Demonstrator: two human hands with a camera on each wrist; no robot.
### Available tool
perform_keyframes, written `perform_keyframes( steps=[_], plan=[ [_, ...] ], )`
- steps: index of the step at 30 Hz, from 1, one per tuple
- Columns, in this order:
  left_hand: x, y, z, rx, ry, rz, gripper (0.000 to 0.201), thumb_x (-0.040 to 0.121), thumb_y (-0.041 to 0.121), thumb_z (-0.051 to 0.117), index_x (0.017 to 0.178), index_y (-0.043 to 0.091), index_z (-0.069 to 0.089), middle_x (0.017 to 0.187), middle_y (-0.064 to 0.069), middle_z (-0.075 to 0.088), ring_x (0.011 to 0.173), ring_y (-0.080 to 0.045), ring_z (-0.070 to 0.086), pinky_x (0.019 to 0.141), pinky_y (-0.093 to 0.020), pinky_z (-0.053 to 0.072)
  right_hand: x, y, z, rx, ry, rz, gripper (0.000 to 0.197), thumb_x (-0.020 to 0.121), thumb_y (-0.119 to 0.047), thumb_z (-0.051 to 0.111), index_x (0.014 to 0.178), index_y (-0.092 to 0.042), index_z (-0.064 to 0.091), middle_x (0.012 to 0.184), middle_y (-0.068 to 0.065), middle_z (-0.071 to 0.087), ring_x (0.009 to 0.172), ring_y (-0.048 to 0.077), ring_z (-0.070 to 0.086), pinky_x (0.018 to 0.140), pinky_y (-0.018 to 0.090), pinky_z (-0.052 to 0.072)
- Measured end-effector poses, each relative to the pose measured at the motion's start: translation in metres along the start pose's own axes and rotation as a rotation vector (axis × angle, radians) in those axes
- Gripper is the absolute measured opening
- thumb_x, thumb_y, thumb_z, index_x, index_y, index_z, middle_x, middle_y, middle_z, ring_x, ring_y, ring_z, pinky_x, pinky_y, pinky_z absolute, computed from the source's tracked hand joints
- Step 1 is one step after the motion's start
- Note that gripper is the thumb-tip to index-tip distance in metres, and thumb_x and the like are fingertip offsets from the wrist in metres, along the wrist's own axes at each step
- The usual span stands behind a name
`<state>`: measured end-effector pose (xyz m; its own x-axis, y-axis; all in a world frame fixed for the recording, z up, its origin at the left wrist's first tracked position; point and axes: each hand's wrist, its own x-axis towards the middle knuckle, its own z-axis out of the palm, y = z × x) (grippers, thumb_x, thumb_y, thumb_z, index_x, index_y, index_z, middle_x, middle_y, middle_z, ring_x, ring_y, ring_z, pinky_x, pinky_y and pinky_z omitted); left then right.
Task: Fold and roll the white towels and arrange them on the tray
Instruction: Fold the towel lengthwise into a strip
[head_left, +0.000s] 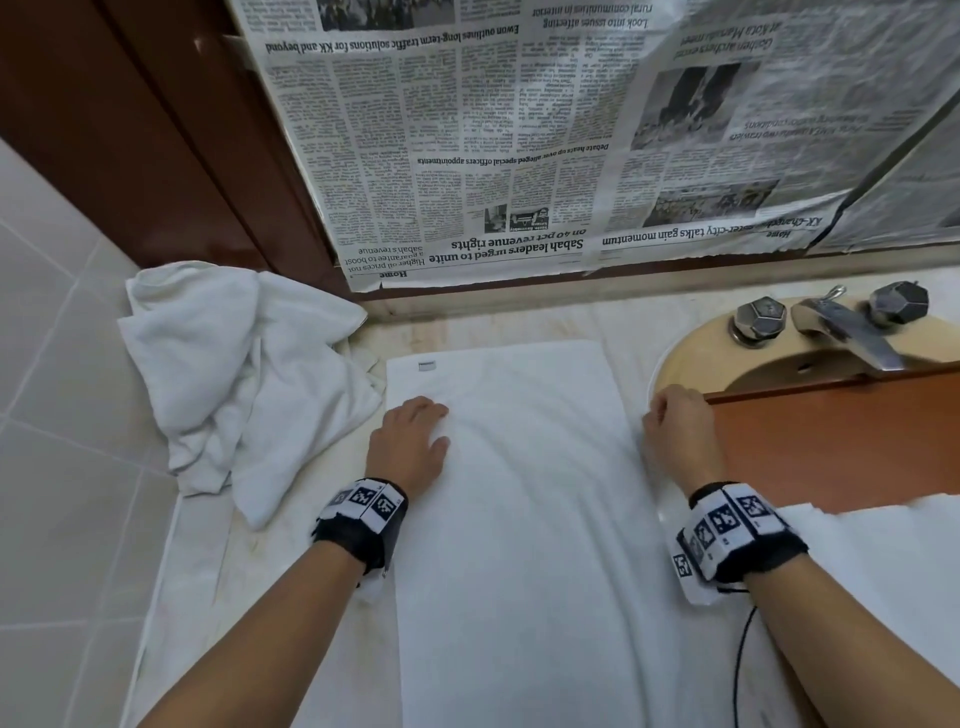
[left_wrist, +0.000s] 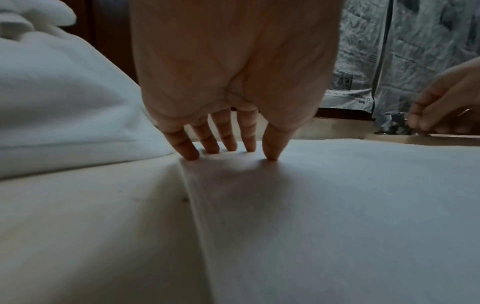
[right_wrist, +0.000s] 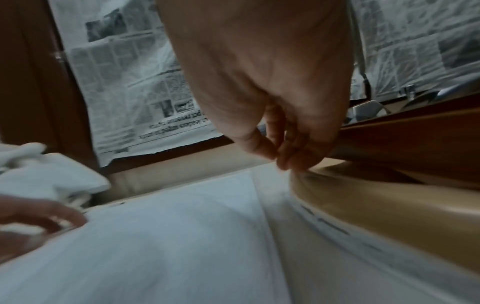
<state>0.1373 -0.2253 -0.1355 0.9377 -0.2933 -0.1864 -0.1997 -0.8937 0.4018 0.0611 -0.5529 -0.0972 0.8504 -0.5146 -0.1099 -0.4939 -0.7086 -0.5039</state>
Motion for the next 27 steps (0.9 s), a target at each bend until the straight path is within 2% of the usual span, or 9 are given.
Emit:
perform_keyframes(
  steps=[3,5,8,10,12,16,21,24,27],
  plan=[
    [-0.004,0.001,0.004,0.016,-0.034,-0.007,0.057,0.097,0.05,0.042,0.15,0.03,0.039,0.16,0.006,0.027,0.147,-0.021,0.023,0.114,-0.042,0.027,-0.029,-0.015,0.022,0.071,0.033,-0.207,0.014,0.091,-0.009,0.059,0.104,-0.004,0.061,0.108,0.013,0.059,0.096,0.029,0.055,0.081,0.031,0.039],
    [-0.01,0.004,0.011,0.093,-0.062,-0.004,0.072,0.089,0.063,0.02,0.154,0.034,0.027,0.165,0.008,0.014,0.151,-0.019,0.012,0.117,-0.044,0.019,-0.057,-0.028,0.044,0.037,-0.106,-0.38,0.039,0.096,-0.028,0.053,0.128,-0.007,0.057,0.131,0.011,0.057,0.119,0.028,0.053,0.097,0.034,0.039],
    [-0.015,0.006,0.024,0.175,-0.112,-0.001,0.082,0.081,0.069,-0.004,0.157,0.041,0.003,0.166,0.012,-0.01,0.153,-0.017,-0.009,0.12,-0.047,0.003,-0.078,-0.037,0.079,-0.237,-0.368,-0.582,0.062,0.102,-0.051,0.031,0.157,-0.025,0.021,0.165,-0.007,0.012,0.152,0.018,0.008,0.12,0.04,0.007],
    [-0.013,0.004,0.027,0.188,-0.144,0.003,0.079,0.08,0.071,-0.009,0.155,0.044,-0.009,0.162,0.015,-0.022,0.151,-0.016,-0.019,0.12,-0.051,-0.006,-0.074,-0.035,0.089,-0.363,-0.409,-0.609,0.063,0.104,-0.055,0.021,0.159,-0.033,0.001,0.164,-0.016,-0.012,0.152,0.015,-0.015,0.121,0.04,-0.01],
    [-0.011,-0.001,0.026,0.211,-0.166,0.017,0.077,0.081,0.073,-0.01,0.153,0.046,-0.014,0.159,0.017,-0.029,0.15,-0.015,-0.022,0.12,-0.051,-0.008,-0.063,-0.03,0.089,-0.388,-0.401,-0.575,0.061,0.103,-0.056,0.014,0.158,-0.037,-0.006,0.162,-0.017,-0.019,0.15,0.014,-0.022,0.12,0.042,-0.015],
    [-0.009,-0.006,0.02,0.251,-0.195,0.045,0.066,0.094,0.07,0.003,0.153,0.047,-0.016,0.158,0.019,-0.031,0.149,-0.013,-0.024,0.12,-0.05,-0.01,-0.031,-0.005,0.076,-0.444,-0.384,-0.494,0.061,0.1,-0.058,0.004,0.156,-0.039,-0.011,0.162,-0.015,-0.022,0.148,0.011,-0.025,0.12,0.039,-0.016],
    [0.005,0.002,0.018,0.257,-0.148,0.083,0.063,0.096,0.067,0.001,0.154,0.047,-0.009,0.162,0.018,-0.021,0.15,-0.016,-0.023,0.119,-0.056,-0.012,-0.007,-0.014,0.067,-0.391,-0.298,-0.462,0.069,0.099,-0.054,0.002,0.159,-0.021,0.005,0.166,-0.005,-0.006,0.153,0.014,-0.007,0.123,0.039,-0.006],
    [0.022,0.019,0.018,0.209,-0.134,0.085,0.06,0.096,0.066,0.003,0.153,0.051,-0.006,0.164,0.018,-0.015,0.152,-0.018,-0.017,0.118,-0.056,-0.011,-0.01,-0.039,0.081,-0.355,-0.325,-0.625,0.065,0.1,-0.054,0.007,0.159,-0.027,0.01,0.165,-0.011,-0.002,0.153,0.014,-0.003,0.123,0.045,0.001],
    [0.035,0.034,0.024,0.248,-0.191,0.115,0.056,0.097,0.066,0.004,0.15,0.056,-0.009,0.163,0.019,-0.019,0.151,-0.021,-0.017,0.118,-0.058,-0.01,-0.008,-0.049,0.098,-0.4,-0.372,-0.642,0.057,0.104,-0.053,0.014,0.158,-0.037,0.001,0.165,-0.015,-0.009,0.152,0.014,-0.012,0.122,0.047,-0.006]
  ],
)
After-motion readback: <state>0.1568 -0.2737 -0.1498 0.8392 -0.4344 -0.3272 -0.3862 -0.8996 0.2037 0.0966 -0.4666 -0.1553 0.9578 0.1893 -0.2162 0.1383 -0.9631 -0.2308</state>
